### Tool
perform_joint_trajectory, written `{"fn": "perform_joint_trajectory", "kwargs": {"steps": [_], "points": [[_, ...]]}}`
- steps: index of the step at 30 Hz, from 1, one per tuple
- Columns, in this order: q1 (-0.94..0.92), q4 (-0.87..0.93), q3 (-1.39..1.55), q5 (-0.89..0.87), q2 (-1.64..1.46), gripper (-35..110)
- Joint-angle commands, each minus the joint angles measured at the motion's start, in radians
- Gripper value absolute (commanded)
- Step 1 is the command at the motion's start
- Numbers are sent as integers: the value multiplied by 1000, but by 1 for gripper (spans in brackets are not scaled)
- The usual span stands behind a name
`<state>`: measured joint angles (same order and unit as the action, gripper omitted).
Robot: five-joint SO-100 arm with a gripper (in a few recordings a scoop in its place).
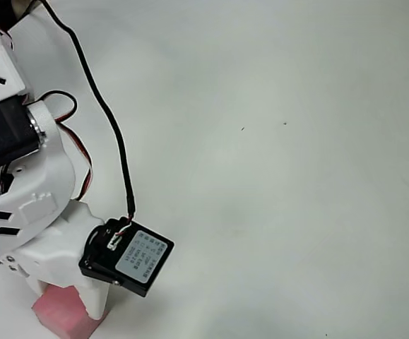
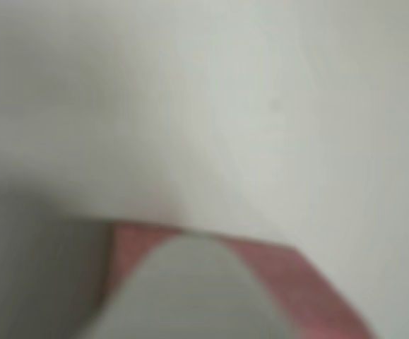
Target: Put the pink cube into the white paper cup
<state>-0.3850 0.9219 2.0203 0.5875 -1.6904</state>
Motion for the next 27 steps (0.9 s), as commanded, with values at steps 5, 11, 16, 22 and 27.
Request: {"fn": "perform_joint_trajectory", "kwargs": {"steps": [5,11,16,22,27], "points": [[11,12,-71,-6,-92,14],[26,173,-229,-20,-132,14],[38,253,-362,-23,-140,14],[41,291,-485,-25,-130,14],[46,359,-647,-25,-66,14]]}}
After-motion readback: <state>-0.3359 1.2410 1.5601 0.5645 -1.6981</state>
